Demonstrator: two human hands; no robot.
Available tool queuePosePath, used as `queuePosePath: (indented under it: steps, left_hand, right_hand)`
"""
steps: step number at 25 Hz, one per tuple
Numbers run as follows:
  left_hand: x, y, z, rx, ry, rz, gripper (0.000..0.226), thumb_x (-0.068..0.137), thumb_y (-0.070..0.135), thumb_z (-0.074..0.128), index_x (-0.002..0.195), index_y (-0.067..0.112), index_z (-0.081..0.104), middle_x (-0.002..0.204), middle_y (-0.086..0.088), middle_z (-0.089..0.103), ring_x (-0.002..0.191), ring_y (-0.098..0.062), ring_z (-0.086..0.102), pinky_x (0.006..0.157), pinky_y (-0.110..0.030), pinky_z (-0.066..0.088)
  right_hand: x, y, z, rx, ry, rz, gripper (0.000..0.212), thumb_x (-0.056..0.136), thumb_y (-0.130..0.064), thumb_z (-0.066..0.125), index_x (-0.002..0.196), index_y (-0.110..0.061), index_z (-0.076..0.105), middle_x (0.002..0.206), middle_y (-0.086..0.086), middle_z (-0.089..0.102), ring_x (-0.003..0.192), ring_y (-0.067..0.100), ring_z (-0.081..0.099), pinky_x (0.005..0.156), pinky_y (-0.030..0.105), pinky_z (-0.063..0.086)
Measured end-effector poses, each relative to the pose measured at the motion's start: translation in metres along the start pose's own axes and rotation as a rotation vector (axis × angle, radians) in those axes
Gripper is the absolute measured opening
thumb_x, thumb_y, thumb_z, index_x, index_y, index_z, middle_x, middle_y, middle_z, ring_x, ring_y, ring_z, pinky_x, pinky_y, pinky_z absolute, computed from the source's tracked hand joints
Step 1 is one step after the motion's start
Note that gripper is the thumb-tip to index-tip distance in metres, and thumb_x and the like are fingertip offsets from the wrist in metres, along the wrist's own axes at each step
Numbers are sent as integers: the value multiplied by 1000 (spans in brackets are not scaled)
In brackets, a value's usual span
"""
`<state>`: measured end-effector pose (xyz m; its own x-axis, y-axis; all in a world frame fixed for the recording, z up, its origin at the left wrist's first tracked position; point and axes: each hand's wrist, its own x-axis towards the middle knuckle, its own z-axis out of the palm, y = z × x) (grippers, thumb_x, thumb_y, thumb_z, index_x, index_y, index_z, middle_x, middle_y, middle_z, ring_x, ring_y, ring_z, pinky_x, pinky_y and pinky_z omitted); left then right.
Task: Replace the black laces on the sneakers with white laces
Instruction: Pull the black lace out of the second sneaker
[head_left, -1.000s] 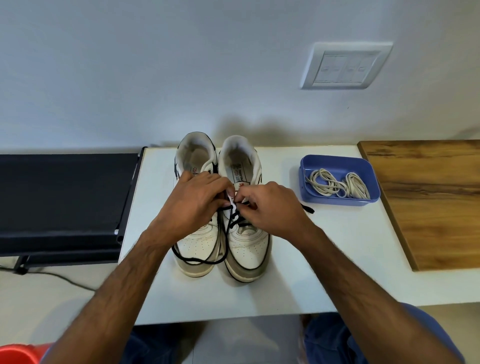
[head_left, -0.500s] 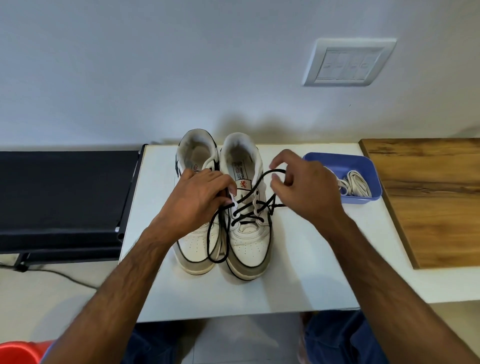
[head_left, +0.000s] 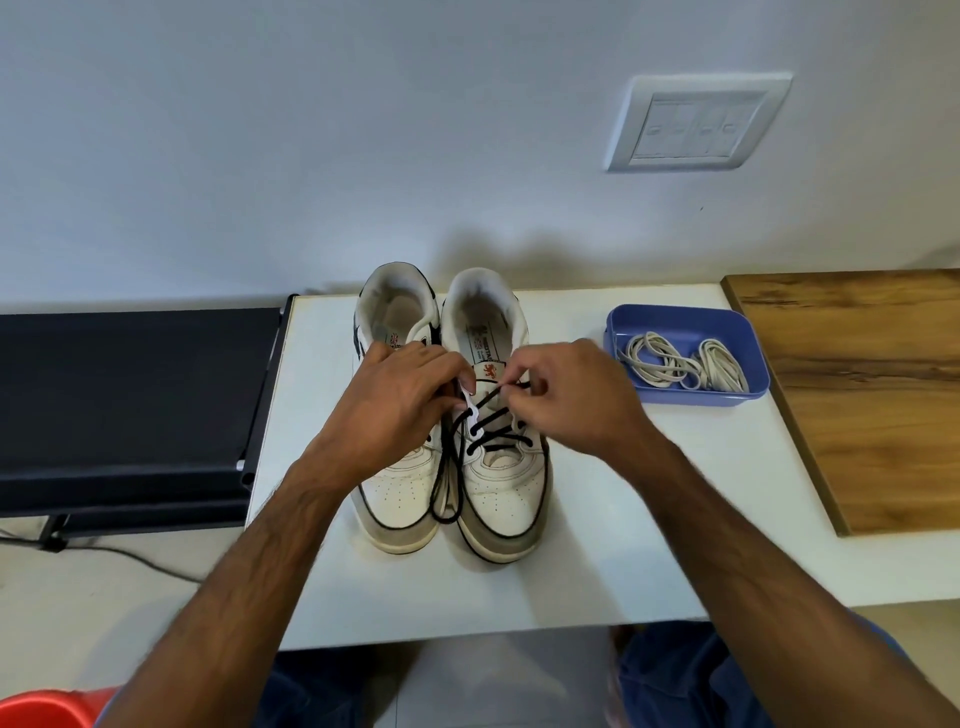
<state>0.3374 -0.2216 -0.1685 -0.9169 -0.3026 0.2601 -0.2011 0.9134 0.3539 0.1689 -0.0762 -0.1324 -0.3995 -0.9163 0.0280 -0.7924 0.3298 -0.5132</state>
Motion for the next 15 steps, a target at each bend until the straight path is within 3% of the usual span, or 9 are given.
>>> queuePosePath:
  steps: [3, 6, 12, 15]
  left_hand:
    - [-1, 0, 0, -17, -4, 1, 21, 90, 23, 73, 103, 31, 59, 100, 17, 64, 97, -12, 58, 81, -41, 39]
    - [-2, -1, 1, -23, -2, -1, 21, 89, 22, 73, 102, 31, 59, 99, 16, 64, 96, -13, 58, 81, -42, 39]
    - [-1, 0, 2, -10, 7, -5, 22, 89, 22, 74, 102, 31, 60, 98, 17, 63, 95, -12, 58, 80, -42, 40]
    - [-1, -1, 2, 5, 5, -5, 21, 88, 23, 74, 103, 29, 61, 98, 16, 64, 95, -13, 58, 80, -41, 39]
  right_hand:
    - [0, 21, -19, 100, 190, 99, 7, 78, -34, 64, 75, -28, 67, 51, -15, 56, 52, 5, 53, 57, 26, 44]
    - [-5, 31, -28, 14, 269, 117, 3, 82, -29, 66, 83, -27, 67, 54, -10, 58, 54, 8, 55, 54, 24, 36]
    - [-6, 3, -4, -33, -24, -85, 26, 89, -38, 66, 115, -37, 68, 56, -15, 55, 55, 3, 50, 58, 22, 34]
    - [-4, -8, 14, -121, -121, -113, 25, 93, -42, 63, 116, -36, 70, 89, -9, 74, 84, 15, 68, 72, 29, 49]
